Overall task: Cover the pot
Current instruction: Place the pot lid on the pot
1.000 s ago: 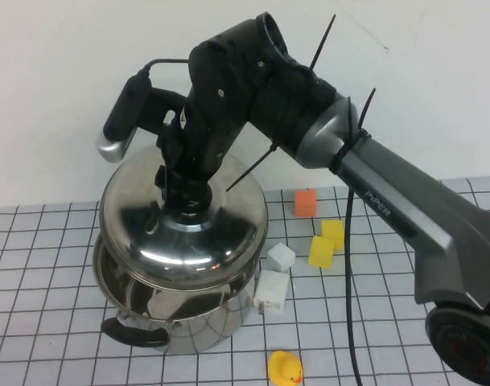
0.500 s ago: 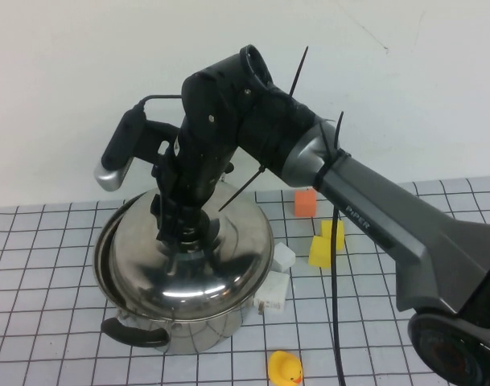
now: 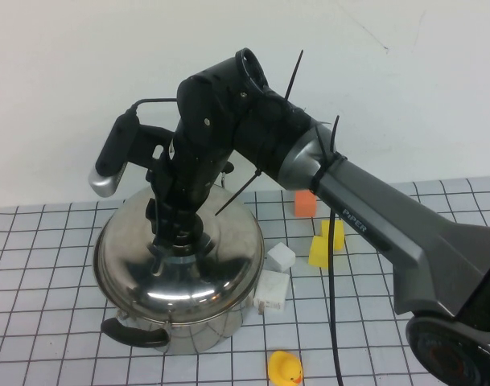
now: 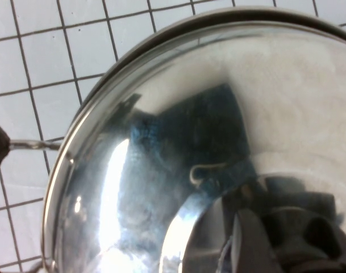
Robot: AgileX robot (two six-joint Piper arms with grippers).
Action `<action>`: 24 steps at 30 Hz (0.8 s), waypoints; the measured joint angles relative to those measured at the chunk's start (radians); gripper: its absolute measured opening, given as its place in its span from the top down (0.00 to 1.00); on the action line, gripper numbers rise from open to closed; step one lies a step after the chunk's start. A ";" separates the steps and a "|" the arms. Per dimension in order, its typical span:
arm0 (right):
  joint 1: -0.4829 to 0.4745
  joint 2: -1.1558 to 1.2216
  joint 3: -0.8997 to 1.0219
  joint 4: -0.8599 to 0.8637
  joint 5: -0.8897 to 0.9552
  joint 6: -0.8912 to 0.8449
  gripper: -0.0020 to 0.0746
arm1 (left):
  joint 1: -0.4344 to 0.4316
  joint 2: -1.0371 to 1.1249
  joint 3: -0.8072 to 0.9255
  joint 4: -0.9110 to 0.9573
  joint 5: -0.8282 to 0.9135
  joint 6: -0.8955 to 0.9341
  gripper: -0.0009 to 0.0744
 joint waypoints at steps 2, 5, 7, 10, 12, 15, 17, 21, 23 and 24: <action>0.000 0.000 0.000 0.000 -0.004 -0.004 0.53 | 0.000 0.000 0.000 0.000 0.000 0.000 0.99; 0.000 0.000 0.000 0.002 -0.006 -0.006 0.53 | 0.000 0.000 0.000 0.000 0.000 0.000 0.99; 0.000 0.000 0.000 0.004 -0.001 -0.007 0.53 | 0.000 0.000 0.000 0.000 0.000 0.000 0.99; 0.000 0.000 -0.014 0.004 0.006 -0.007 0.53 | 0.000 0.000 0.000 0.000 0.000 0.000 0.99; 0.000 0.000 -0.033 0.004 0.006 -0.007 0.53 | 0.000 0.000 0.000 0.000 0.000 0.000 0.99; 0.000 0.000 -0.067 0.004 0.006 -0.010 0.53 | 0.000 0.000 0.000 0.000 0.000 0.000 0.99; 0.000 0.000 -0.079 0.004 0.006 -0.010 0.53 | 0.000 0.000 0.000 0.000 0.000 0.000 0.99; 0.000 0.000 -0.081 0.006 0.006 -0.010 0.53 | 0.000 0.000 0.000 0.000 0.000 0.000 0.99; 0.000 0.000 -0.081 0.006 0.006 -0.010 0.53 | 0.000 0.000 0.000 0.000 0.000 0.000 0.99; 0.000 0.000 -0.081 0.006 0.006 -0.010 0.53 | 0.000 0.000 0.000 0.000 0.000 0.002 0.99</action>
